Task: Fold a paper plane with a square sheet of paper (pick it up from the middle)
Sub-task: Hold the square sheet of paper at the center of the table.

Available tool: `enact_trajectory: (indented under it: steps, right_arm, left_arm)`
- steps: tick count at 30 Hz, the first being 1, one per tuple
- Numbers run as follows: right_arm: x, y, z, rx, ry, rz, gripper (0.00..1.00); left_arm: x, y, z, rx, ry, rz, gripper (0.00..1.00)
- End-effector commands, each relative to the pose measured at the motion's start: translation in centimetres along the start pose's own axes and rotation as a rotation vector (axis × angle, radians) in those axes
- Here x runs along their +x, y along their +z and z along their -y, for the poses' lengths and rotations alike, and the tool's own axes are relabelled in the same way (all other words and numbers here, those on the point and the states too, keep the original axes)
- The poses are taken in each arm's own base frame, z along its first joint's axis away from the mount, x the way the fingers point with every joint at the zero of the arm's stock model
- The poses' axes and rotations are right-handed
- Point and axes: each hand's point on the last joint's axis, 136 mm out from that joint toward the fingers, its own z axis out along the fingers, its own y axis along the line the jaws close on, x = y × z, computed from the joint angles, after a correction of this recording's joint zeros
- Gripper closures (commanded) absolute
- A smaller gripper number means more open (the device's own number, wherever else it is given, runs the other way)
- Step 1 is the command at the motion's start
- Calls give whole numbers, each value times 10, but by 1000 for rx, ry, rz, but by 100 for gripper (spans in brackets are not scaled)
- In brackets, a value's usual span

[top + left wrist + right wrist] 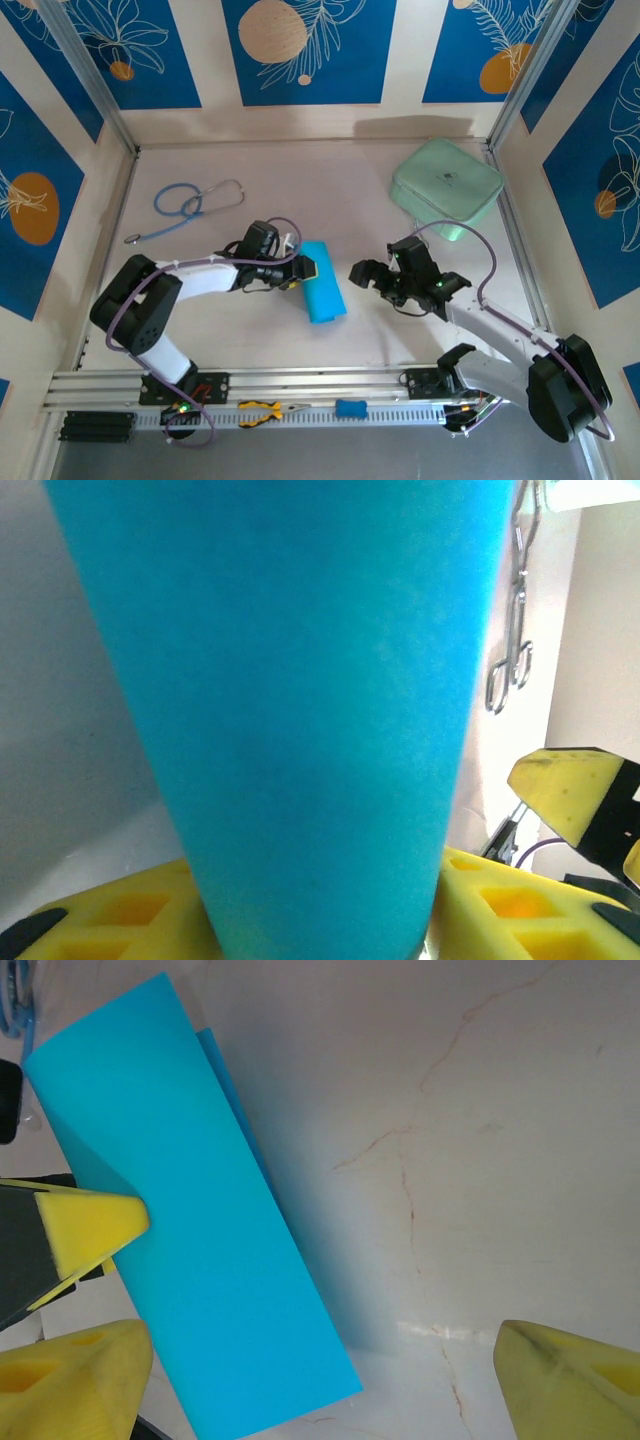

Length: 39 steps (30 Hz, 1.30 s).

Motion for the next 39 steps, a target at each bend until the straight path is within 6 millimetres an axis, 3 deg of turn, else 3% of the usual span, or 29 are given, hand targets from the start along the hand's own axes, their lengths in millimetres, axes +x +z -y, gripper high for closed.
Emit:
enact_trajectory:
  steps: [1, 11, 26, 32, 39]
  right_arm:
    - [5, 3, -4, -10, -17, -39, 10]
    - [14, 15, -7, -8, 10, -131, 11]
    - [16, 19, 3, 23, 29, -129, 12]
    - [16, 20, 1, 16, 25, -126, 13]
    - [16, 21, -2, -2, 18, -132, 12]
  left_arm:
    - [6, 3, -14, -53, 13, -23, 49]
    - [9, 9, -30, -116, 20, -52, 47]
    - [7, 26, -13, -30, 37, -104, 48]
    - [9, 19, -39, -191, 34, -101, 42]
    - [1, 3, -38, -286, 82, -57, 34]
